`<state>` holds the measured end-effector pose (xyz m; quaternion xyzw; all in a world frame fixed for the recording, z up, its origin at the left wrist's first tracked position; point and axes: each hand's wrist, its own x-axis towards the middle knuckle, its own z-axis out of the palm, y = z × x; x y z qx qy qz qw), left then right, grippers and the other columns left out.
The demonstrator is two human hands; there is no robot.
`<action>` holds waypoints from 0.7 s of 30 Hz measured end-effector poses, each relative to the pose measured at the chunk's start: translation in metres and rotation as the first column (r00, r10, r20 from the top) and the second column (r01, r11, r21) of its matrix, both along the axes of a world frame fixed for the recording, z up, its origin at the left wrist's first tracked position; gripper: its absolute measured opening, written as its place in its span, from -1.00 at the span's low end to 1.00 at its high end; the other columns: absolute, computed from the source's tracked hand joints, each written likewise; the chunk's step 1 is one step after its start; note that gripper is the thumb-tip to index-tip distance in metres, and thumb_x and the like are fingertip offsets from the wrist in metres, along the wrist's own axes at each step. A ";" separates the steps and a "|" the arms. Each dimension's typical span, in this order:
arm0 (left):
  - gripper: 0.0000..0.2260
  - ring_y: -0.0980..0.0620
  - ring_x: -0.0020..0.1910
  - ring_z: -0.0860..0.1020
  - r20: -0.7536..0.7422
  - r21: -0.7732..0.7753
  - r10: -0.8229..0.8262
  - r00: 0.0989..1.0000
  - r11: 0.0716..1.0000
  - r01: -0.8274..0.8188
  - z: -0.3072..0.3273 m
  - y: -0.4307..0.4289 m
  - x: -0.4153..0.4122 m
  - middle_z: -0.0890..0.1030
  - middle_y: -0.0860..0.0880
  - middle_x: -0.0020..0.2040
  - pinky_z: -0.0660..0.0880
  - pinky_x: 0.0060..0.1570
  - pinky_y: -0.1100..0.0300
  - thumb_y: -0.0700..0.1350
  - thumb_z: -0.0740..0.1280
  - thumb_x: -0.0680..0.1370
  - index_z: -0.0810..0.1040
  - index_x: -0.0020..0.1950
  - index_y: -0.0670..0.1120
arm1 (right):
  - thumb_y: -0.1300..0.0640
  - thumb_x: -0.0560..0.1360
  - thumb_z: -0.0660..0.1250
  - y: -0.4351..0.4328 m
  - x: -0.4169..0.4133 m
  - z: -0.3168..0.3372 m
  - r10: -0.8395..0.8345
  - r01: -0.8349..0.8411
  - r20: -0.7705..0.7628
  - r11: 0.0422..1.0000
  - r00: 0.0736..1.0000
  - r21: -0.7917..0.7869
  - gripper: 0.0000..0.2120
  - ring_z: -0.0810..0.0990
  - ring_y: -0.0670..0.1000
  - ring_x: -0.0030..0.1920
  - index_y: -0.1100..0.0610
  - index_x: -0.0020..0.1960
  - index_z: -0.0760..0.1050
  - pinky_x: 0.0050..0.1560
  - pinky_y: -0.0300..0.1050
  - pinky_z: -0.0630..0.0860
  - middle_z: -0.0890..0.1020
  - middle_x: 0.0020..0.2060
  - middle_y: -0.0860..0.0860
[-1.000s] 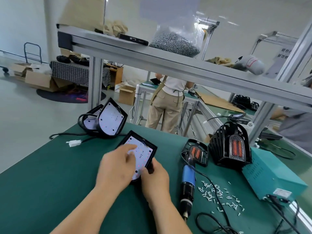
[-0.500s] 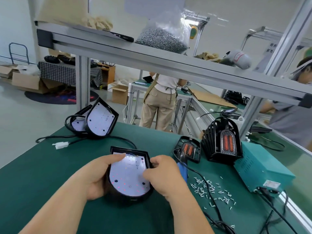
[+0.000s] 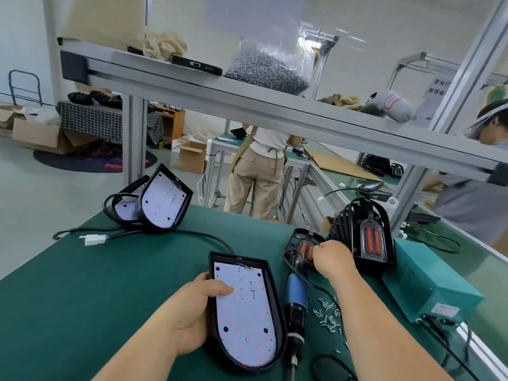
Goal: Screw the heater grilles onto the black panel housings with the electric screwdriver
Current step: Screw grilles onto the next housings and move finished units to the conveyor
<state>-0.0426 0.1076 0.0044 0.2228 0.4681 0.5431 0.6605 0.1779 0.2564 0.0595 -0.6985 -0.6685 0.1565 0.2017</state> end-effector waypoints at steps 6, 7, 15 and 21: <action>-0.69 -0.27 -0.19 0.68 0.060 -0.001 -0.040 0.997 0.999 0.041 -0.002 0.002 -0.005 0.68 -0.32 0.04 0.63 -0.22 -0.10 -0.39 0.18 0.52 0.49 0.23 -0.21 | 0.29 0.64 0.06 0.029 -0.013 -0.011 0.045 -0.001 0.320 0.991 0.946 -0.137 -0.62 0.54 0.19 0.25 0.28 0.43 0.39 0.09 -0.05 0.47 0.53 0.30 0.19; -0.68 -0.28 -0.18 0.67 0.064 0.000 -0.045 0.997 0.999 0.045 -0.002 0.002 -0.005 0.67 -0.33 0.06 0.63 -0.20 -0.10 -0.39 0.17 0.52 0.49 0.24 -0.21 | 0.22 0.67 0.04 0.033 -0.014 -0.013 0.007 0.037 0.282 0.988 0.959 -0.149 -0.62 0.54 0.19 0.24 0.27 0.44 0.38 0.04 -0.06 0.44 0.53 0.29 0.20; -0.65 -0.33 -0.02 0.63 0.099 0.005 -0.073 0.992 0.997 0.073 -0.003 0.002 -0.006 0.64 -0.35 0.12 0.58 0.02 -0.19 -0.38 0.16 0.53 0.49 0.29 -0.20 | -0.18 0.61 0.21 0.051 -0.013 -0.025 -0.155 0.203 0.248 0.962 0.956 -0.182 -0.49 0.51 0.19 0.24 0.22 0.32 0.48 0.24 -0.01 0.42 0.56 0.23 0.14; -0.70 -0.28 -0.13 0.68 0.090 0.006 -0.048 0.995 0.999 0.048 -0.001 0.001 -0.005 0.67 -0.32 0.06 0.61 -0.15 -0.08 -0.35 0.22 0.55 0.52 0.26 -0.20 | -0.06 0.49 0.41 0.059 -0.017 -0.020 -0.322 0.321 0.026 0.927 0.946 -0.194 -0.44 0.43 0.09 -0.11 0.23 0.33 0.37 -0.34 -0.20 0.32 0.46 0.24 0.20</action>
